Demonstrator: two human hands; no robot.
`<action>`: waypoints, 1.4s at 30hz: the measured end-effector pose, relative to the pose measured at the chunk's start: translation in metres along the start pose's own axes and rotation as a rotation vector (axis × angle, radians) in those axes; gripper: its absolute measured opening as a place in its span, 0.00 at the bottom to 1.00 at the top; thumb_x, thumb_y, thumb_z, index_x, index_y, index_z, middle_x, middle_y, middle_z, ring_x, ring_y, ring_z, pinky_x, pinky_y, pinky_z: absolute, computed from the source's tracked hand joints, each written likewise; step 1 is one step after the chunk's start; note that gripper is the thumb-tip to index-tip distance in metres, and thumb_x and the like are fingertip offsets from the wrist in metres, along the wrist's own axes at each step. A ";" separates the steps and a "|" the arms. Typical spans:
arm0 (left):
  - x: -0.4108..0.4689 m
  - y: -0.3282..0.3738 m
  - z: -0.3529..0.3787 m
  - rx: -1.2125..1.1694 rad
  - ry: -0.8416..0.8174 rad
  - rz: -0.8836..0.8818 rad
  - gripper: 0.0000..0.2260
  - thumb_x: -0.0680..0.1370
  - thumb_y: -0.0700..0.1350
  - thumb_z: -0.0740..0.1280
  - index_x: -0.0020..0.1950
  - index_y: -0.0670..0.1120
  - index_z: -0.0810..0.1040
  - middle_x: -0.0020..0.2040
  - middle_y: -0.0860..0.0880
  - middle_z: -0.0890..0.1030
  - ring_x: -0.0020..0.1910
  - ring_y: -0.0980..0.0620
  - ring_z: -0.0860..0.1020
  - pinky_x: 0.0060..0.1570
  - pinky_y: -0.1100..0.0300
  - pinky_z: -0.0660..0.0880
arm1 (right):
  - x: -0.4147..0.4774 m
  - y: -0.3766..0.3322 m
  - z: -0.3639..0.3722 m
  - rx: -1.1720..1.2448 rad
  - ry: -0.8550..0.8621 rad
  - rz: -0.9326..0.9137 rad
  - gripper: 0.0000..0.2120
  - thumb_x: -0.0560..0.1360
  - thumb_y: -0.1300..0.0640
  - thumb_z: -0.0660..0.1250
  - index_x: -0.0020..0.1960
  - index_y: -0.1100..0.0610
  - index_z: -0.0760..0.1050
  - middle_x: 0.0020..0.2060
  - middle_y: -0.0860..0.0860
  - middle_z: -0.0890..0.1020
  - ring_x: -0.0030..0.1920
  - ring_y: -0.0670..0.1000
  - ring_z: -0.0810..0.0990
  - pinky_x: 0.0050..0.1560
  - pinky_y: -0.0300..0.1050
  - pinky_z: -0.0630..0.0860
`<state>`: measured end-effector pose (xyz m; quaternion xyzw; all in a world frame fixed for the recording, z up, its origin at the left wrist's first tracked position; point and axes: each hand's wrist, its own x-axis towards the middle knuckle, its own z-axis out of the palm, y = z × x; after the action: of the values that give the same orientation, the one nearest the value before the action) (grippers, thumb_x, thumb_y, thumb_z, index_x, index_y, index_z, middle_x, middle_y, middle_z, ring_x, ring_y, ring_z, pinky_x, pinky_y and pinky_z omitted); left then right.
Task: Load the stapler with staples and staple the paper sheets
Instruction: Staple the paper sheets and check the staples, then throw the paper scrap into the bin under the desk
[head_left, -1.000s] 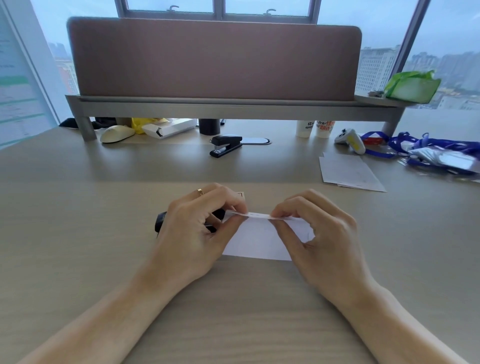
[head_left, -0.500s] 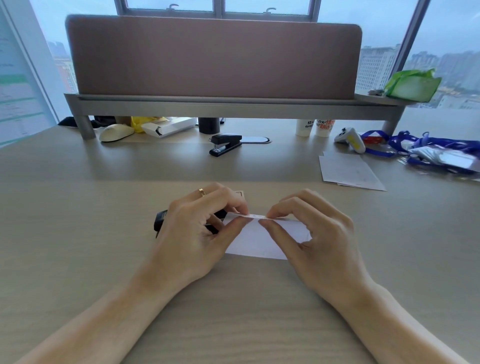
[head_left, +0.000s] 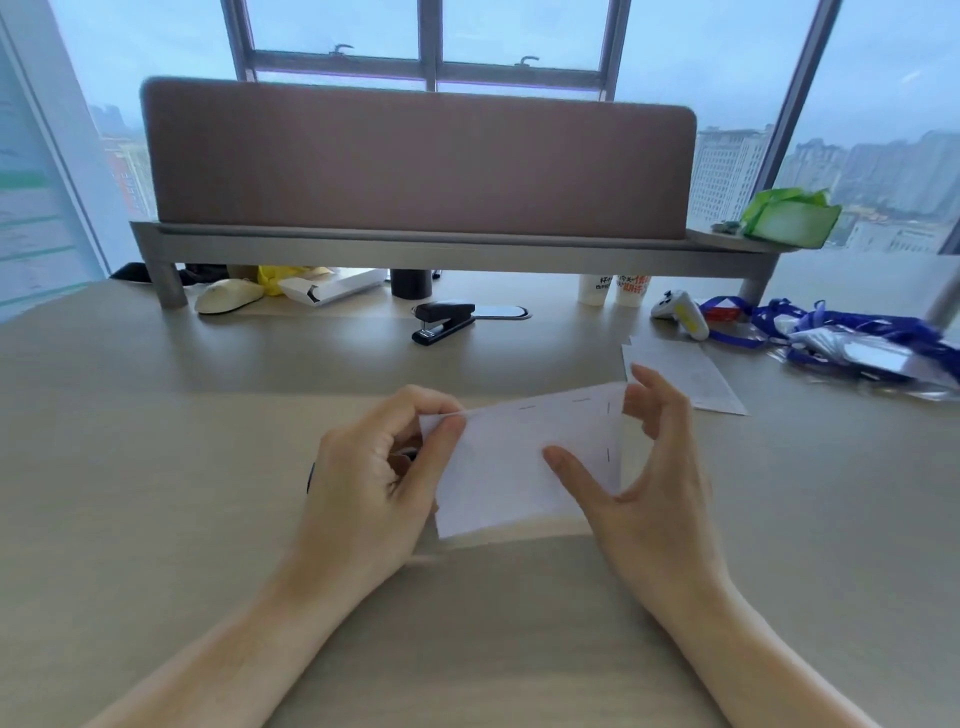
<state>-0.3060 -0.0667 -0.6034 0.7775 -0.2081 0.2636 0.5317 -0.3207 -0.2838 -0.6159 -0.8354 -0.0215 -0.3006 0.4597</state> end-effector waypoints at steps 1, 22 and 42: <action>0.000 0.002 0.000 -0.034 0.013 -0.025 0.05 0.83 0.44 0.68 0.48 0.49 0.82 0.35 0.51 0.83 0.27 0.46 0.80 0.27 0.49 0.79 | 0.000 0.002 -0.001 0.101 -0.021 0.048 0.29 0.72 0.50 0.79 0.68 0.43 0.69 0.58 0.35 0.81 0.59 0.35 0.79 0.65 0.34 0.74; 0.019 0.113 0.091 0.050 -0.608 0.271 0.06 0.83 0.51 0.67 0.48 0.54 0.82 0.41 0.55 0.84 0.39 0.53 0.80 0.42 0.59 0.77 | -0.055 -0.052 -0.233 -0.369 -0.031 0.025 0.08 0.79 0.49 0.71 0.41 0.42 0.79 0.38 0.38 0.84 0.37 0.42 0.81 0.40 0.32 0.74; -0.084 0.225 0.326 0.177 -1.013 0.671 0.16 0.81 0.55 0.69 0.67 0.50 0.78 0.61 0.50 0.81 0.60 0.50 0.79 0.60 0.54 0.76 | -0.271 0.073 -0.460 -0.948 0.260 0.562 0.08 0.80 0.52 0.70 0.42 0.49 0.80 0.32 0.44 0.82 0.34 0.47 0.80 0.37 0.52 0.81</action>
<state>-0.4455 -0.4463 -0.5916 0.7394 -0.6457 0.0306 0.1882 -0.7416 -0.6205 -0.6297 -0.8802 0.3958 -0.2439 0.0955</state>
